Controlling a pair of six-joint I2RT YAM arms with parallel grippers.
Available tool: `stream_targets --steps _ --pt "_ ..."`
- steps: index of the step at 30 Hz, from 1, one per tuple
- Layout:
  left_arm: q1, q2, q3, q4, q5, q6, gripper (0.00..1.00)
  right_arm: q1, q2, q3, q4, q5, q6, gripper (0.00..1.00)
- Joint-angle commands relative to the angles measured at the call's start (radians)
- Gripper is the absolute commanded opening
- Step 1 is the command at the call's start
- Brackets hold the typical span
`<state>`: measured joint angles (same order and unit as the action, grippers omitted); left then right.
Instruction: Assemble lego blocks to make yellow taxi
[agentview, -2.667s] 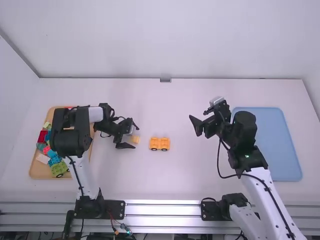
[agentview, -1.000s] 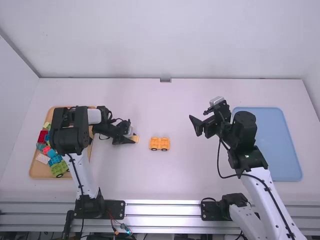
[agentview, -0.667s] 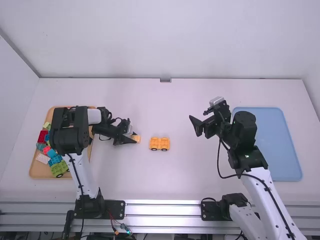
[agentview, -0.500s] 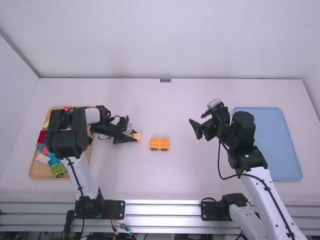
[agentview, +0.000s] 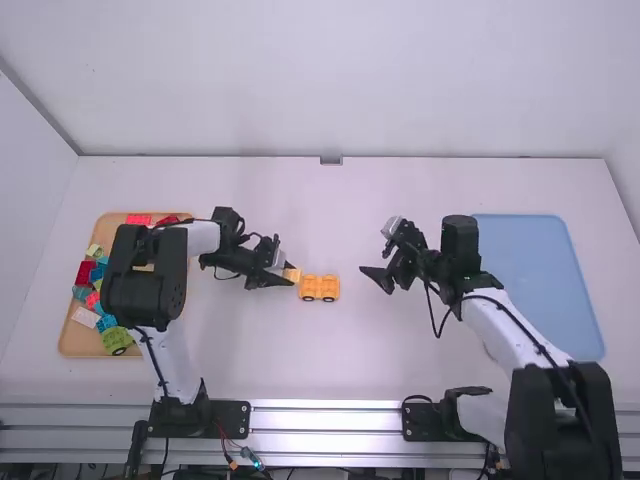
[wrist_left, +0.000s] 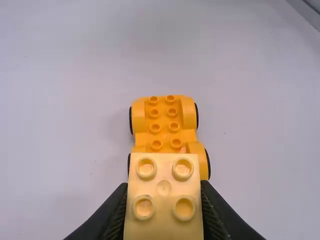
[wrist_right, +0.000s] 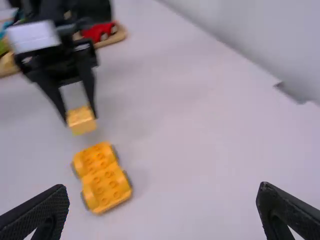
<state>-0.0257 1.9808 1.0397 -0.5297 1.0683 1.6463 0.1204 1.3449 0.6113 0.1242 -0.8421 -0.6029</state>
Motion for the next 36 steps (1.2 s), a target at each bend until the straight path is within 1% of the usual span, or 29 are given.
stream_targets --steps 1,4,6,8,11,14,16,20,24,27,33,36 --pt "-0.038 -0.055 -0.034 0.051 -0.011 -0.156 0.18 0.0 0.069 -0.007 0.003 -0.161 -0.187 0.99" --pt "-0.091 -0.091 -0.085 0.18 -0.091 -0.316 0.17 0.026 0.148 -0.007 0.004 -0.163 -0.267 0.99" --pt "-0.121 -0.111 -0.112 0.238 -0.123 -0.38 0.18 0.042 0.182 -0.006 0.004 -0.159 -0.314 0.98" --pt "-0.149 -0.129 -0.138 0.278 -0.127 -0.402 0.21 0.065 0.216 -0.007 0.006 -0.148 -0.369 0.99" --pt "-0.161 -0.148 -0.156 0.278 -0.117 -0.401 0.21 0.093 0.254 -0.008 0.032 -0.135 -0.405 0.99" --pt "-0.153 -0.148 -0.158 0.27 -0.119 -0.401 0.19 0.117 0.298 -0.011 0.09 -0.106 -0.38 0.99" --pt "-0.151 -0.148 -0.158 0.27 -0.12 -0.401 0.19 0.137 0.346 -0.011 0.155 -0.096 -0.332 0.99" --pt "-0.158 -0.148 -0.158 0.288 -0.145 -0.401 0.17 0.171 0.443 -0.011 0.271 -0.092 -0.306 0.99" --pt "-0.158 -0.148 -0.159 0.296 -0.143 -0.401 0.15 0.19 0.51 -0.004 0.344 -0.092 -0.27 0.99" --pt "-0.158 -0.148 -0.162 0.303 -0.145 -0.401 0.14 0.204 0.581 0.012 0.425 -0.092 -0.204 0.99" --pt "-0.158 -0.148 -0.206 0.393 -0.142 -0.402 0.16 0.225 0.677 0.061 0.455 -0.102 -0.179 0.99" --pt "-0.158 -0.148 -0.245 0.489 -0.147 -0.483 0.17 0.234 0.711 0.091 0.44 -0.104 -0.178 0.99"
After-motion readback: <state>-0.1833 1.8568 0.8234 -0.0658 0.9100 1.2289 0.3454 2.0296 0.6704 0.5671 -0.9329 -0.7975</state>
